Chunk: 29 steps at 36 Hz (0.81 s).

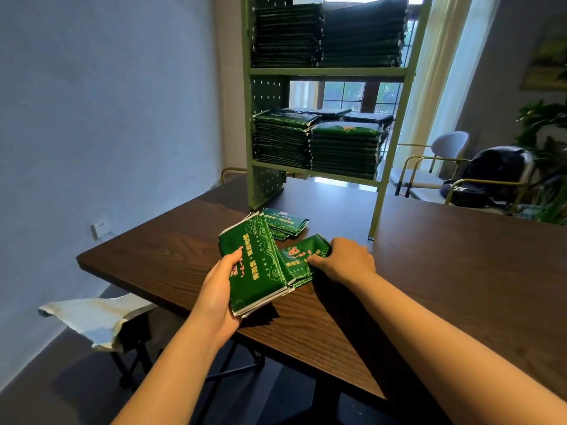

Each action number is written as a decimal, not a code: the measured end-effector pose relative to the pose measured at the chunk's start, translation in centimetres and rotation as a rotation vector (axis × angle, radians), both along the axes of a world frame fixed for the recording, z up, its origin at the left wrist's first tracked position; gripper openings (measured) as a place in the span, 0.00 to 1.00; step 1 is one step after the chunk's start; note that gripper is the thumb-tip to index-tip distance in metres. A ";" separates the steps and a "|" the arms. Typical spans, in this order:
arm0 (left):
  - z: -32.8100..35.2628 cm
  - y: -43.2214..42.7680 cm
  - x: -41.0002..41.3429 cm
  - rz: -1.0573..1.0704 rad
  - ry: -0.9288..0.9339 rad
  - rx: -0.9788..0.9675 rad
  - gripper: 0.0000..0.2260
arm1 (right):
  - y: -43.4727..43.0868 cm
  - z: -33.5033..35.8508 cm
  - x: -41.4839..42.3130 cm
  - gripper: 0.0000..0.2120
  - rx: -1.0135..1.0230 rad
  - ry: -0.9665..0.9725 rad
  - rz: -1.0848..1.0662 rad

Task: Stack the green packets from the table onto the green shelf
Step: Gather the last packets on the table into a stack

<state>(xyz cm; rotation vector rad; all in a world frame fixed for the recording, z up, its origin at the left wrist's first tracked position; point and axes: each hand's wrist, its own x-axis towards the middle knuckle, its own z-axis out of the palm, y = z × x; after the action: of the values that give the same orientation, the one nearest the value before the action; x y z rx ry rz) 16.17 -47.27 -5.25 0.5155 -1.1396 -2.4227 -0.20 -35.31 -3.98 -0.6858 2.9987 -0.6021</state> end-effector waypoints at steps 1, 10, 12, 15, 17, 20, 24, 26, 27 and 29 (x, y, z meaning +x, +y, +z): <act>0.0 0.0 0.0 -0.001 0.001 -0.001 0.16 | 0.0 0.2 0.0 0.22 0.010 -0.021 0.018; 0.1 0.1 0.2 0.023 -0.036 -0.002 0.17 | 0.6 1.9 0.8 0.28 -0.070 -0.166 0.150; 0.1 0.1 0.2 0.026 -0.041 -0.007 0.17 | 0.8 2.3 1.1 0.26 0.001 -0.138 0.175; 0.1 0.1 0.1 0.027 -0.046 -0.012 0.17 | 1.0 3.0 1.3 0.19 0.078 -0.199 0.203; 0.1 0.1 0.2 0.022 -0.046 -0.015 0.17 | 1.1 3.3 1.3 0.19 0.053 -0.241 0.208; 0.3 0.2 0.4 0.022 -0.024 0.005 0.16 | 1.2 3.1 1.3 0.22 -0.021 -0.290 0.193; 0.5 0.3 0.6 0.012 -0.017 0.019 0.16 | 1.3 2.6 1.5 0.12 -0.141 -0.407 0.216; 0.5 0.3 0.7 0.016 -0.024 0.004 0.16 | 1.3 2.4 1.4 0.09 -0.216 -0.414 0.216; 0.6 0.3 0.7 0.020 -0.028 -0.003 0.16 | 1.4 2.3 1.3 0.10 -0.252 -0.378 0.211; 0.6 0.3 0.6 0.030 -0.038 -0.011 0.15 | 1.6 2.2 0.9 0.17 -0.368 -0.294 0.171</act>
<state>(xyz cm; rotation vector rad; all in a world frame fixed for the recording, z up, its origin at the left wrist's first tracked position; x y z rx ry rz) 16.81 -46.93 -4.69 0.5729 -1.1514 -2.3896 0.70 -33.74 -1.77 -0.7758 2.5519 -1.1456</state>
